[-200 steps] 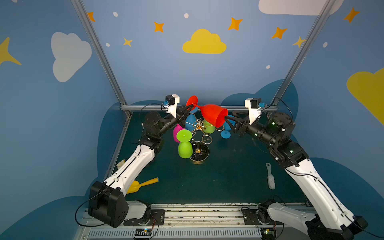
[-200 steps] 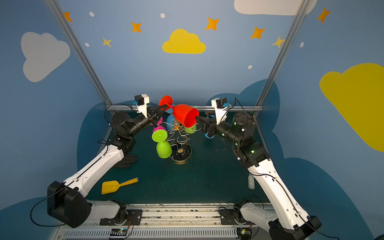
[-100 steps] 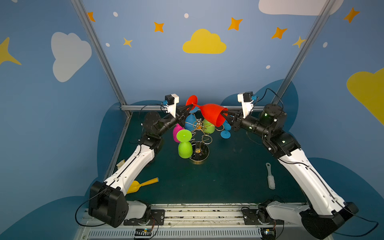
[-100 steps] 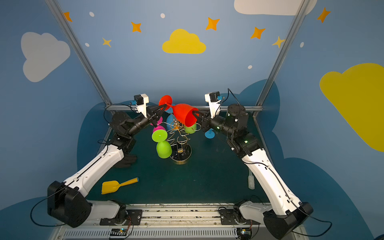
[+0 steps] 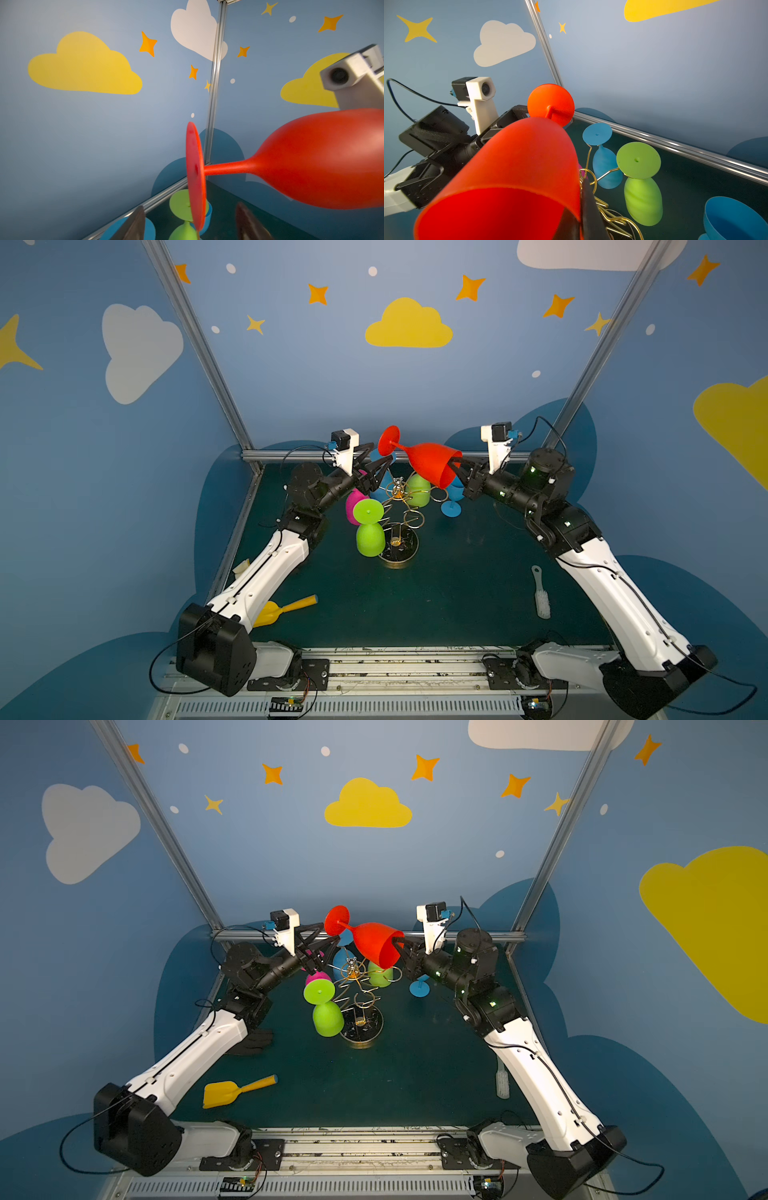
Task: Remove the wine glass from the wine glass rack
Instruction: 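Lower the red glass rim-down beside the blue glass while the left arm withdraws, then open the right gripper and raise it away from the red glass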
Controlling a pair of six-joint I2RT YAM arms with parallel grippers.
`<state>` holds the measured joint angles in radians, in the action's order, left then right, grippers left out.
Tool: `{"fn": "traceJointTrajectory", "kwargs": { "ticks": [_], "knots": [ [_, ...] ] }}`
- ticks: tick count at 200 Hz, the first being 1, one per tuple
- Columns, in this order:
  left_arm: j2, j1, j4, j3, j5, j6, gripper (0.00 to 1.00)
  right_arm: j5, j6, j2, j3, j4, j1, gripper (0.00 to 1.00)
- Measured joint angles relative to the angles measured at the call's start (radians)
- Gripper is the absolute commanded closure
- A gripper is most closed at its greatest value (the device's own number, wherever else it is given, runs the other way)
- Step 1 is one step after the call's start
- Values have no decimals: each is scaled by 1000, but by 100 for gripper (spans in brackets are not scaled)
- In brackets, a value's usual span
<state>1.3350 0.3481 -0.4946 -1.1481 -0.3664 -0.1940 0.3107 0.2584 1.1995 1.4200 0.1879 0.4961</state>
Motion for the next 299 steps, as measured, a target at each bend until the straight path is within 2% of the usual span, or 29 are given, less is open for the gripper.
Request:
{"fn": "traceJointTrajectory", "kwargs": {
  "ticks": [37,59,104,133,168,206,262,299],
  "knots": [
    [-95,-36,82,21,116,2,9,-108,-28,-101,-33,37,-49,100],
    [-178,-87,107,90,193,-16,7,-197,-61,-190,-51,103,-76,100],
    [-333,-187,112,314,316,-17,5,-423,-126,-352,-55,378,-95,100],
    [-357,-240,106,380,379,-19,5,-540,-134,-358,-48,582,-101,100],
    [-357,-295,96,391,404,-65,4,-620,-136,-227,-31,762,-123,100],
    [-361,-315,108,401,402,-99,4,-670,-161,18,23,844,-162,100],
    [-424,-340,112,404,400,-102,4,-593,-211,323,180,855,-319,100],
    [-440,-361,112,405,400,-108,4,-548,-235,525,344,855,-377,100]
  ]
}}
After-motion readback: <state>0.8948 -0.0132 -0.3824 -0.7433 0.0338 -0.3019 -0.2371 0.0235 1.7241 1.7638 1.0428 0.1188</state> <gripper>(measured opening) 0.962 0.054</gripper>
